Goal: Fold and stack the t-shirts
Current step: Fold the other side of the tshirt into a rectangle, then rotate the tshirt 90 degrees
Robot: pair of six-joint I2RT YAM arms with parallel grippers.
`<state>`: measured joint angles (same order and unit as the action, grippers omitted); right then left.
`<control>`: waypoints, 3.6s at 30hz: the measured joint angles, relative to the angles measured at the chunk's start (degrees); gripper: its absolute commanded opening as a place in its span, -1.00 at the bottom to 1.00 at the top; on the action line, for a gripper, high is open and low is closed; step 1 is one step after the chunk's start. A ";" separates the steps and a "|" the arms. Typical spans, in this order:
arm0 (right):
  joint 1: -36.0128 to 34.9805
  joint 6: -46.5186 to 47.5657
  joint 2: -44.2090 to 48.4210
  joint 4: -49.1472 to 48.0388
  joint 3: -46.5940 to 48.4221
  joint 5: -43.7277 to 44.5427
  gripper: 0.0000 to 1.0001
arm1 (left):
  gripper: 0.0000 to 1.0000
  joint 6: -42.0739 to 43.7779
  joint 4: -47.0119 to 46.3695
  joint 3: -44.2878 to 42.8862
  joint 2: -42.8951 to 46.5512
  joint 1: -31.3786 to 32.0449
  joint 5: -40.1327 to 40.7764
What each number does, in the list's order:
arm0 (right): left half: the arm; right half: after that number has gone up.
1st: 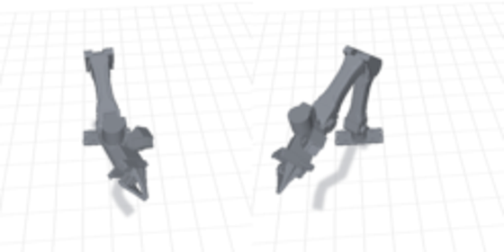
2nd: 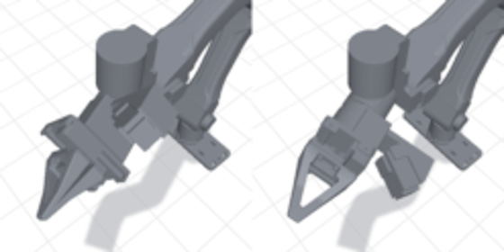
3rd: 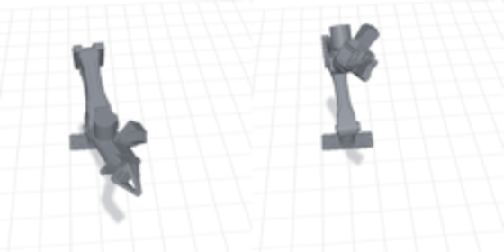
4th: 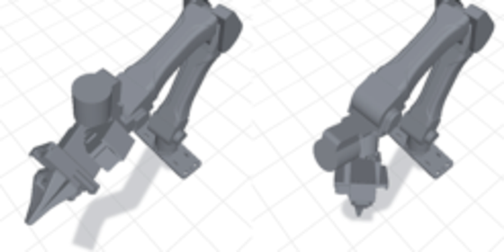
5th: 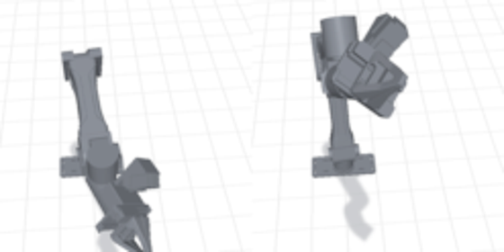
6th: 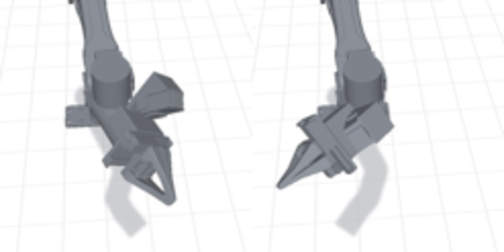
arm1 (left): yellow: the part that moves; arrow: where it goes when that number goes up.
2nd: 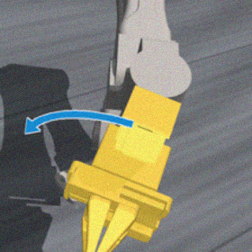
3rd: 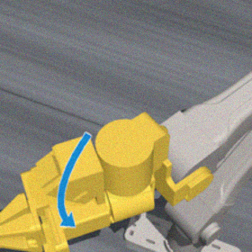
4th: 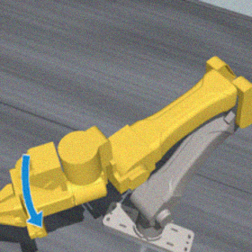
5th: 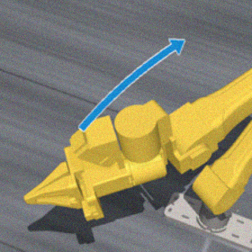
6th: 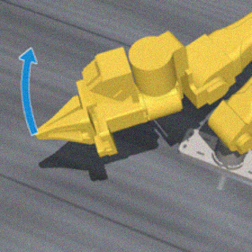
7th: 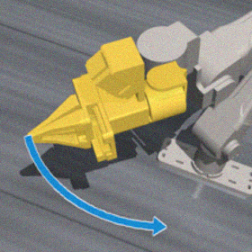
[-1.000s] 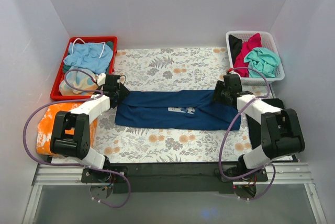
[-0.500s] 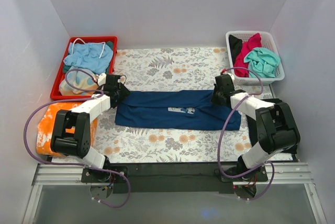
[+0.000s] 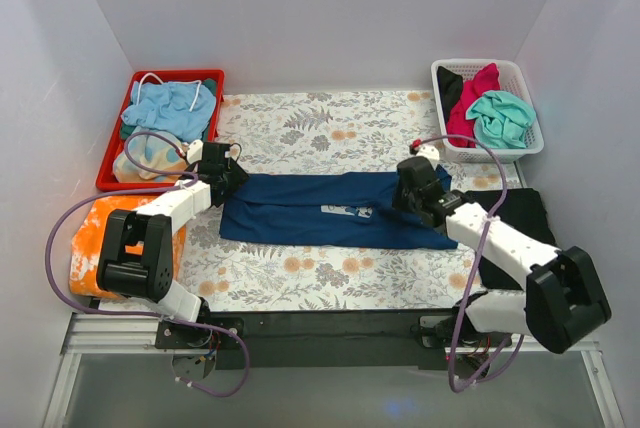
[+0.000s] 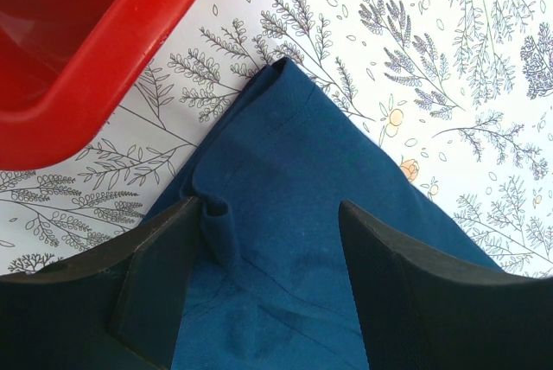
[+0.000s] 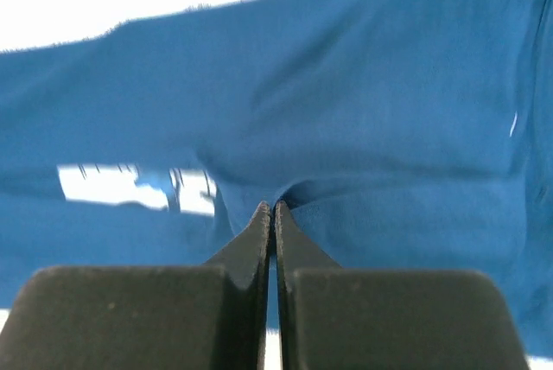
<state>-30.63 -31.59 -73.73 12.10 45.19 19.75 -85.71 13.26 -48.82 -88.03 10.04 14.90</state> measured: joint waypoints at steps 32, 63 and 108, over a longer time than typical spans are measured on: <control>-14.05 -15.82 -0.85 12.37 -1.31 28.35 -0.24 | 0.27 0.83 -1.14 -1.60 -2.73 0.20 -1.07; -7.69 -16.52 5.44 15.30 -8.66 17.11 -0.28 | 0.27 1.31 -1.29 -1.60 -3.74 0.20 -1.86; -32.13 19.82 -37.90 -2.86 35.12 -10.71 -0.48 | 0.28 0.87 1.40 -4.50 2.36 -0.92 -1.95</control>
<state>-62.76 -11.77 -111.63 9.23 80.31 9.04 -84.84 14.66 -53.32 -85.67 9.13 12.95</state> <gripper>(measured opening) 0.278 0.640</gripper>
